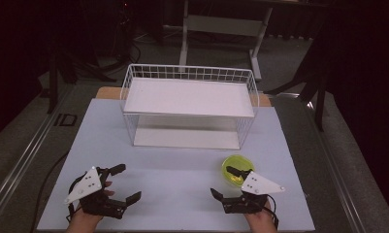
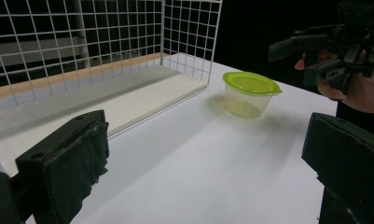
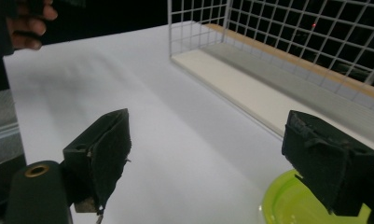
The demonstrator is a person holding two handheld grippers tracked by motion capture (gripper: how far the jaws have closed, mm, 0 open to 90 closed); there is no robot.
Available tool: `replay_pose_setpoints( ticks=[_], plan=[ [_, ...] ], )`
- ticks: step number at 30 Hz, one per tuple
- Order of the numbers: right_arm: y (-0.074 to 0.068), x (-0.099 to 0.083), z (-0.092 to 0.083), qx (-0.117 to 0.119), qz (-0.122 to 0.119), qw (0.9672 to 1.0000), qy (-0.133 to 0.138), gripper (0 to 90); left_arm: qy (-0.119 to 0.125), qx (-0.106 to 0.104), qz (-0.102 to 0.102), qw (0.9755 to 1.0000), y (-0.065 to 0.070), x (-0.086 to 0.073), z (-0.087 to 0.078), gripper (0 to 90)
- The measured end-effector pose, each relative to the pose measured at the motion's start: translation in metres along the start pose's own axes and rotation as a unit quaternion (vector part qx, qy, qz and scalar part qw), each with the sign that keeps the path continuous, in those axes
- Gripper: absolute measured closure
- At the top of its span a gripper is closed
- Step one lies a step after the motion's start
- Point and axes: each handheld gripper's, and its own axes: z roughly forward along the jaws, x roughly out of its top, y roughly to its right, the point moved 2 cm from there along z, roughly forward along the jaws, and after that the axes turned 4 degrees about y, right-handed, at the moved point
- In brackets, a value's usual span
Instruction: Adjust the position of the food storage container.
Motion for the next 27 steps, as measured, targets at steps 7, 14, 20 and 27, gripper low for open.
replay_pose_setpoints(
  ticks=[7,14,20,27],
  plan=[
    [-0.008,-0.001,0.005,0.027,-0.013,0.9994,-0.017,15.4,0.002,-0.004,0.002,1.0,0.002,0.0,0.002,1.4],
    [-0.018,0.012,0.0,0.051,-0.019,0.9984,0.017,11.6,0.011,0.0,0.011,0.9999,0.004,0.003,0.001,1.4],
    [-0.015,0.037,-0.008,0.041,-0.029,0.9977,0.047,11.6,0.018,0.004,0.005,0.9998,0.002,0.004,0.001,1.4],
    [0.018,0.058,-0.015,0.008,-0.009,0.9981,0.06,11.6,0.021,0.004,0.002,0.9998,0.002,0.004,0.0,1.4]
  ],
)
